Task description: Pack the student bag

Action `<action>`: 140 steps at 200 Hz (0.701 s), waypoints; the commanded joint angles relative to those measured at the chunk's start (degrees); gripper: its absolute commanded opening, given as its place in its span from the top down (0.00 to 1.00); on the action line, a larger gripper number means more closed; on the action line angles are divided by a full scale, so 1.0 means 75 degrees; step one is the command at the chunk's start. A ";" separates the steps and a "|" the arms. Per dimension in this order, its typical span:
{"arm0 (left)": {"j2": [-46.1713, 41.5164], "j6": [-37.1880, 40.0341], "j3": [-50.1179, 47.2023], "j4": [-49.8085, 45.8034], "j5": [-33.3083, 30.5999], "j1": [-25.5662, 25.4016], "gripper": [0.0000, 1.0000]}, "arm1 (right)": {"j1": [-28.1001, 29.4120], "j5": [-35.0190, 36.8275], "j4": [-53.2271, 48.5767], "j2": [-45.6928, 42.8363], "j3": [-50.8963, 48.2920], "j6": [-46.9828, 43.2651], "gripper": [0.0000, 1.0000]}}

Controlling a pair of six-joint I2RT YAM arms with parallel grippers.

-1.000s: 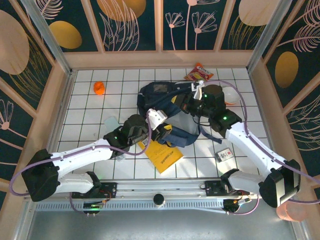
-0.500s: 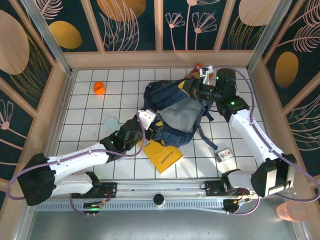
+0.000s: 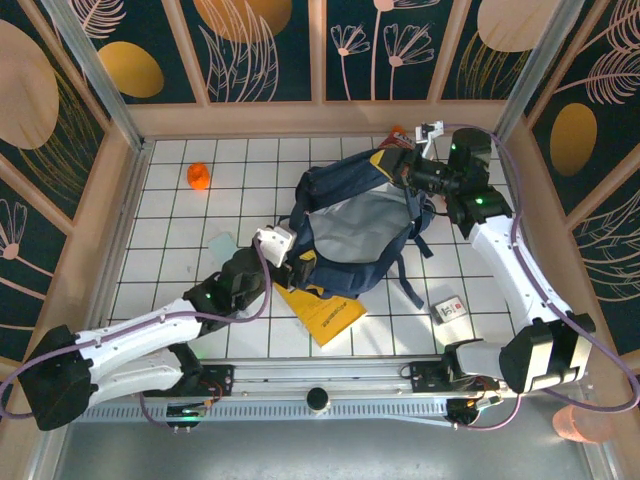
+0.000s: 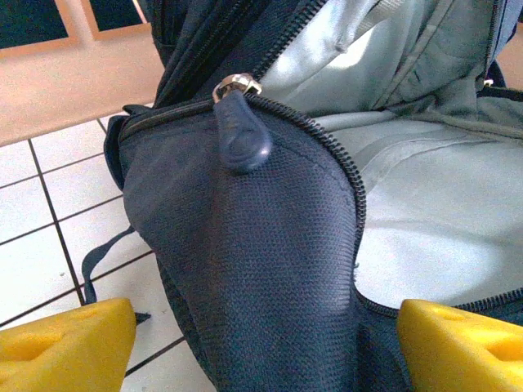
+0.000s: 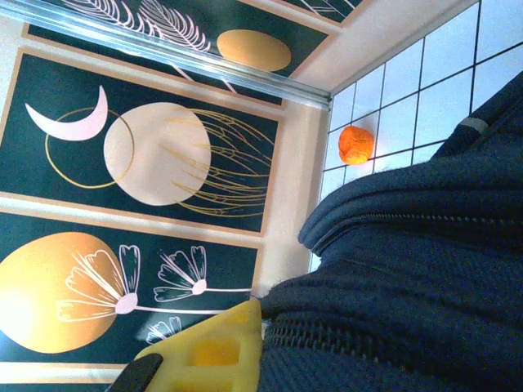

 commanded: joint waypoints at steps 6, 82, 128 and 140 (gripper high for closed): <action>0.0017 0.0090 0.0468 -0.0057 0.0228 0.0080 0.12 | -0.0042 -0.0602 0.1199 -0.0452 0.0132 -0.0436 1.00; -0.0590 -0.0050 0.0934 -0.1116 0.5541 0.2608 0.10 | -0.0083 -0.2119 -0.0566 -0.0199 0.0333 -0.2854 1.00; 0.0482 0.3082 0.1805 -0.3123 0.7600 0.3103 0.14 | -0.0142 -0.2968 -0.2208 -0.0119 0.0708 -0.4579 1.00; 0.0708 0.3826 0.1983 -0.3419 0.7557 0.3107 0.15 | -0.0144 -0.3018 -0.2615 -0.0065 0.0806 -0.4919 1.00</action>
